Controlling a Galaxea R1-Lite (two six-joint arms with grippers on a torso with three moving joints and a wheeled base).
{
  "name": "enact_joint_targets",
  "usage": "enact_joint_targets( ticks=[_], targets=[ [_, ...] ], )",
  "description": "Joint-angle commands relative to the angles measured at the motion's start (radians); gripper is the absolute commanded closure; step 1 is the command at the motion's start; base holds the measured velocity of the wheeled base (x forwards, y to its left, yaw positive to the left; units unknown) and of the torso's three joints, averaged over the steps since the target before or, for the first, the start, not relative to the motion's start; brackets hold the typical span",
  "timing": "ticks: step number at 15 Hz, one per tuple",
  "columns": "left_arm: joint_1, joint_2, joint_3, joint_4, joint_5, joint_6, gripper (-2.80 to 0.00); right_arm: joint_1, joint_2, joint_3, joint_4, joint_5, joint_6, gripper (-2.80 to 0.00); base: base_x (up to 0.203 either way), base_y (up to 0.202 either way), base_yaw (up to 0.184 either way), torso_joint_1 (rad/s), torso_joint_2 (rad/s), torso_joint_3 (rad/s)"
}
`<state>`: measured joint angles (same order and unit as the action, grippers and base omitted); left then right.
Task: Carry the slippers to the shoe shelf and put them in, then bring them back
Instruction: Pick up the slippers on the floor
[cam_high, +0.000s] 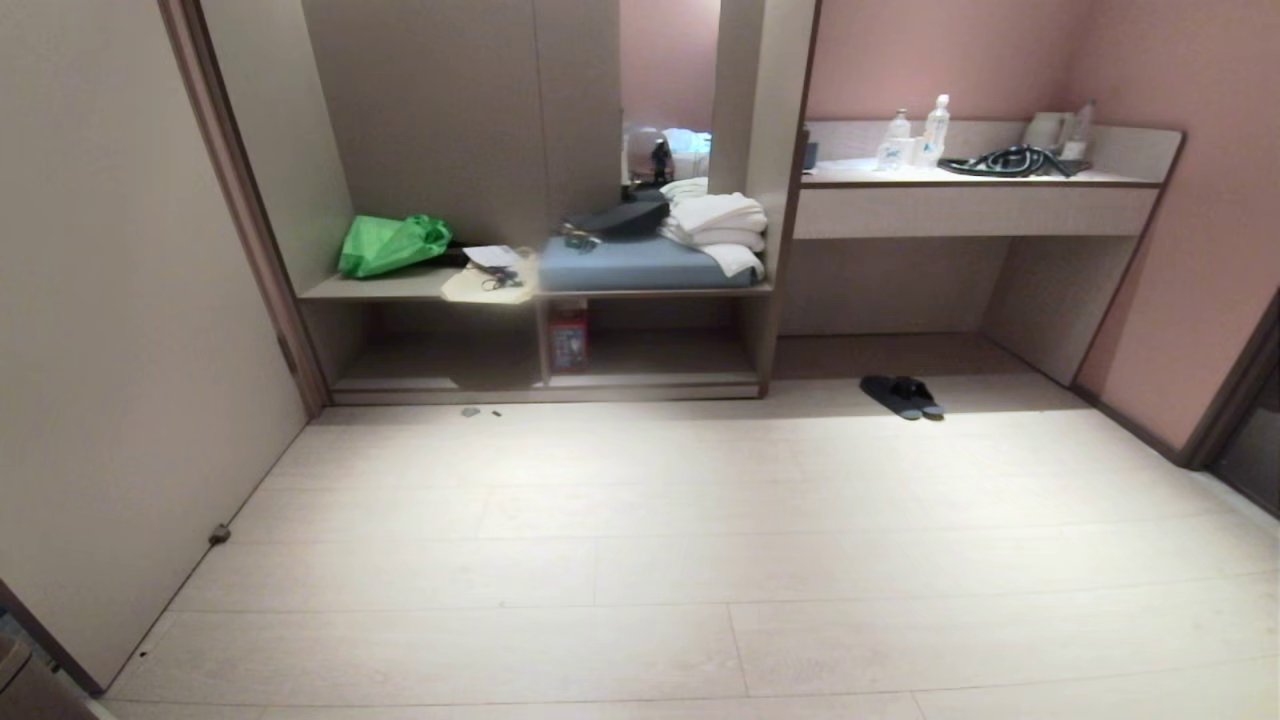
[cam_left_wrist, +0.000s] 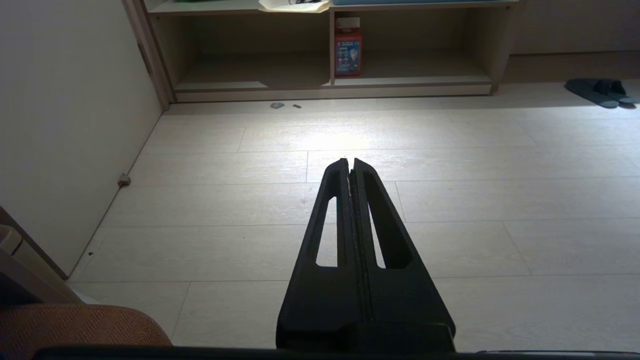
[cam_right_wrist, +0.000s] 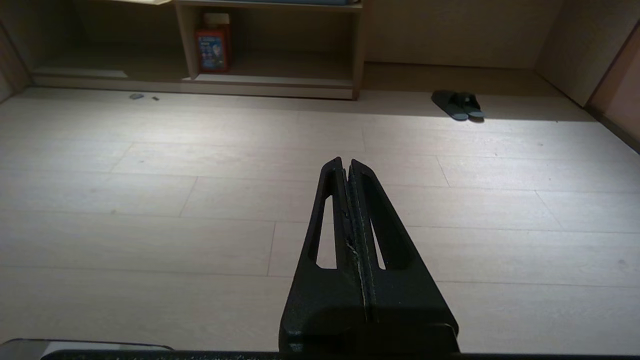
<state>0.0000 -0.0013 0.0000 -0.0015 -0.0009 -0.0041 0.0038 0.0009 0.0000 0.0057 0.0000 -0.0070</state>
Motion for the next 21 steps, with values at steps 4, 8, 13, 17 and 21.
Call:
enact_joint_targets(
  ticks=[4,8,13,17,21],
  targets=[
    [0.0,0.0,0.0,0.0,-0.001,-0.001,0.0,0.001,0.001,0.0,0.0,-0.001,-0.001,0.0,0.06,0.0,-0.002,0.0,0.0,0.002],
    [0.0,0.0,0.0,0.0,0.0,-0.001,0.0,0.001,0.001,0.0,0.0,0.0,0.001,0.0,0.197,0.0,-0.001,0.002,0.0,0.003],
    [0.0,0.0,0.0,0.0,-0.001,-0.001,0.0,0.001,0.001,0.0,0.0,0.0,0.001,0.0,0.195,0.0,0.001,0.002,0.0,0.003],
    [0.0,0.0,0.0,0.0,0.0,-0.001,0.0,0.001,0.001,0.0,0.0,0.0,0.001,0.0,0.194,0.0,0.001,0.002,0.0,0.005],
    [0.0,0.001,0.0,0.0,0.001,-0.001,0.0,0.001,0.001,0.0,0.0,0.0,0.001,0.0,0.195,0.0,0.0,0.0,0.0,0.003]
  ],
)
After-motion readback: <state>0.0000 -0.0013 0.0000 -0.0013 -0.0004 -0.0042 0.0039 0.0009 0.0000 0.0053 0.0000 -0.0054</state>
